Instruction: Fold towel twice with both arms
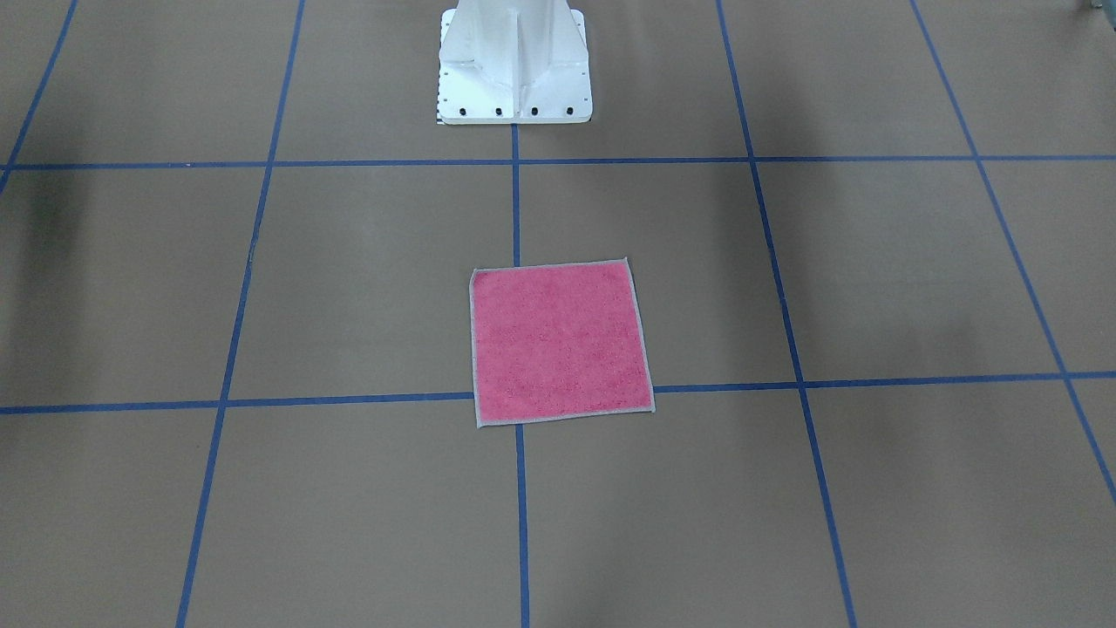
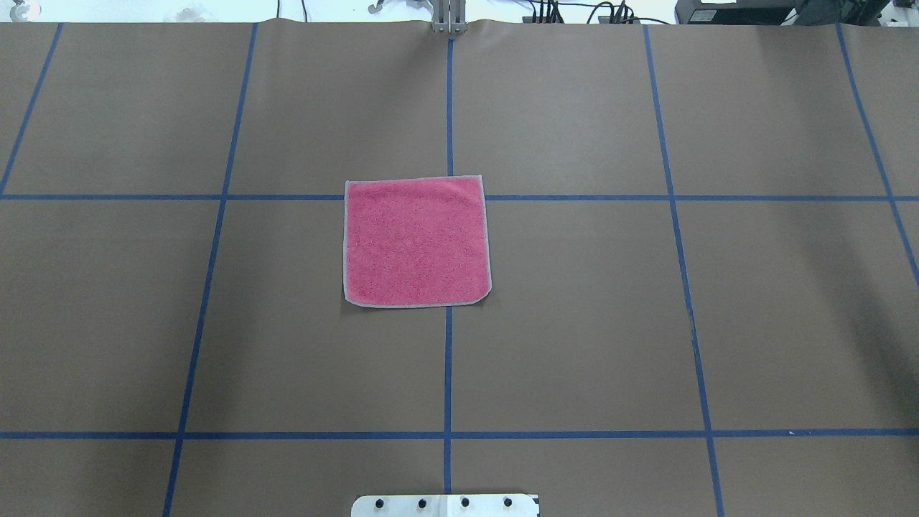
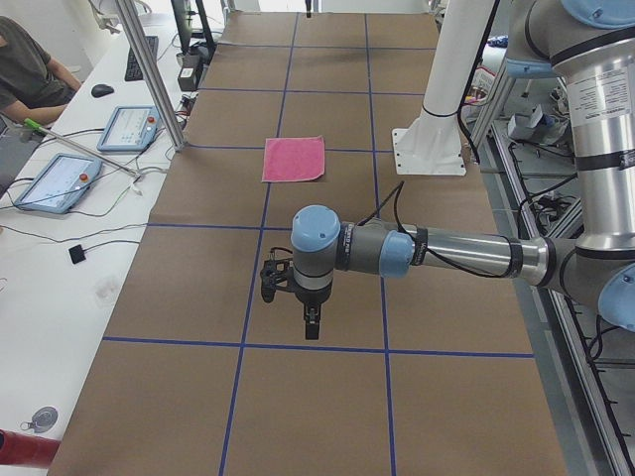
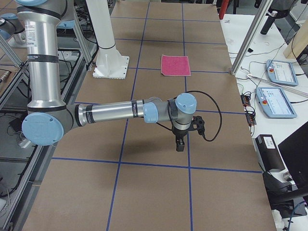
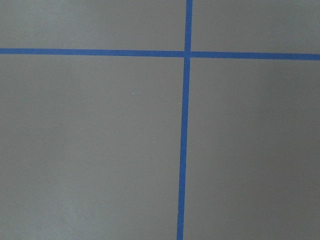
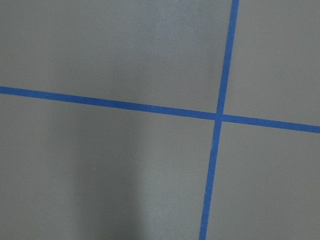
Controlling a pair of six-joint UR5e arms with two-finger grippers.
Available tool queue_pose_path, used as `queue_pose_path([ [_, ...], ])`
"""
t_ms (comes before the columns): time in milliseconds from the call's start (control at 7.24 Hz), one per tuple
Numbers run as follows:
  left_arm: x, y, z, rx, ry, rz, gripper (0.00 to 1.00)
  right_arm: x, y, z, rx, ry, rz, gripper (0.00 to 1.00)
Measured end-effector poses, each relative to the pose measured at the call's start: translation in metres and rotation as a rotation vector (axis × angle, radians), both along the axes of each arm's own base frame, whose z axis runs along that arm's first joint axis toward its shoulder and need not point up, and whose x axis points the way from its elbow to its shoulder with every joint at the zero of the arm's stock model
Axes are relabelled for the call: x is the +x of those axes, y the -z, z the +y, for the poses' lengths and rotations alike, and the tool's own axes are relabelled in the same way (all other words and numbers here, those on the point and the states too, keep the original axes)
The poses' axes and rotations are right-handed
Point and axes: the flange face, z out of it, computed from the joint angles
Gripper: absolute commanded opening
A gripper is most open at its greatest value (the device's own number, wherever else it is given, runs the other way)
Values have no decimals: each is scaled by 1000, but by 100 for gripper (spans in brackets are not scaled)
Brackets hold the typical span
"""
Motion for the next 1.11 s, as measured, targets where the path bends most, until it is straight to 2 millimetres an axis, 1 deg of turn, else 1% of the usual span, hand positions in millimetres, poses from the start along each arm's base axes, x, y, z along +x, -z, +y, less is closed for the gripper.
queue_pose_path([
  [691,2,10,-1,25,-2,12,100,1,-2,0,0,-1,1,100],
  [1105,6,13,3,20,-8,67,100,0,-5,2,-2,2,-5,100],
])
